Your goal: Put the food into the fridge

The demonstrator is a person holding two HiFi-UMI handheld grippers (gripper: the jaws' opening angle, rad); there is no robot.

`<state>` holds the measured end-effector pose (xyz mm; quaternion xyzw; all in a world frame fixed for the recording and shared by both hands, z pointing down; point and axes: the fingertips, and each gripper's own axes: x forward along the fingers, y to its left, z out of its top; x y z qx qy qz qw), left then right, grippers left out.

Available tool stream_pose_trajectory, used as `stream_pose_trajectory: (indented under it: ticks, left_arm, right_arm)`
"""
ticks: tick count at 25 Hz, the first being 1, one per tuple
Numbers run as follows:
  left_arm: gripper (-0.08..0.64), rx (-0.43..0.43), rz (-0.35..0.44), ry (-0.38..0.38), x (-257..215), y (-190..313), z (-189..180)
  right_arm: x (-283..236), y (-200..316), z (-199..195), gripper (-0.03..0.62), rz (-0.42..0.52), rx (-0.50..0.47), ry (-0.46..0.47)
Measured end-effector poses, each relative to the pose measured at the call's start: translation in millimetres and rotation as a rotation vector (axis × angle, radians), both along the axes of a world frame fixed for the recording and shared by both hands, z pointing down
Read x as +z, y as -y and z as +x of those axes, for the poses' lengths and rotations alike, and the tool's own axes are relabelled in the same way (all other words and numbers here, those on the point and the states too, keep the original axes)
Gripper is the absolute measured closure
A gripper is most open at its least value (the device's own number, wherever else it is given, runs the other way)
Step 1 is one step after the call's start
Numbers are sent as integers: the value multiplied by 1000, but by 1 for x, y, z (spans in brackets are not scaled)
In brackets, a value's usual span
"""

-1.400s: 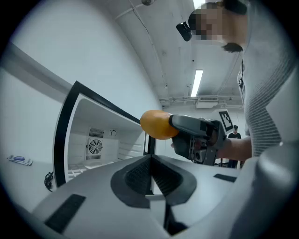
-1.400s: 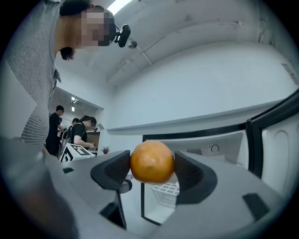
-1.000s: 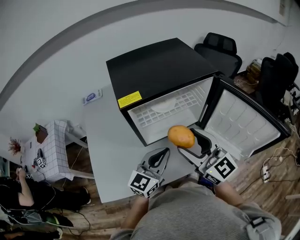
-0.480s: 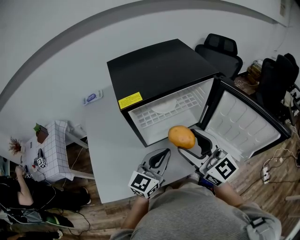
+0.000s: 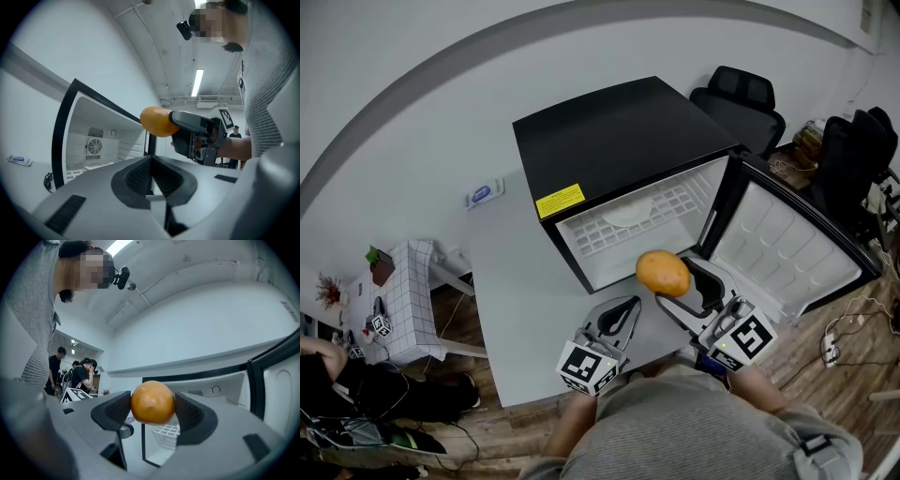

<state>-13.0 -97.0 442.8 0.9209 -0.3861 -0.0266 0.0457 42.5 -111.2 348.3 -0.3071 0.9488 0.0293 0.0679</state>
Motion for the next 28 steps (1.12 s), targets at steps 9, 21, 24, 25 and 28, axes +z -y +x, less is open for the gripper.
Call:
stream_pose_trajectory:
  ticks: [9,21,24,25,28]
  left_arm:
    - [549,-4,-6,-5,3,3,-2]
    - [549,-17,-12,-9,5,7,-7]
    - [549,-20,-13,-11,5,9,-9]
    - [549,-21,-14,-11,5,9,-9]
    - [549,-22,-15,-13,5,11,-10]
  right_arm:
    - [0,2,-3,288,-4,-9,3]
    - [2,9,-7,288,-11,-14,2]
    - [3,13,-7,288,-14,-11,0]
    - [4,14,-7,288,-16,-10,-1]
    - [5,19,-8,288,-19,-7,-5]
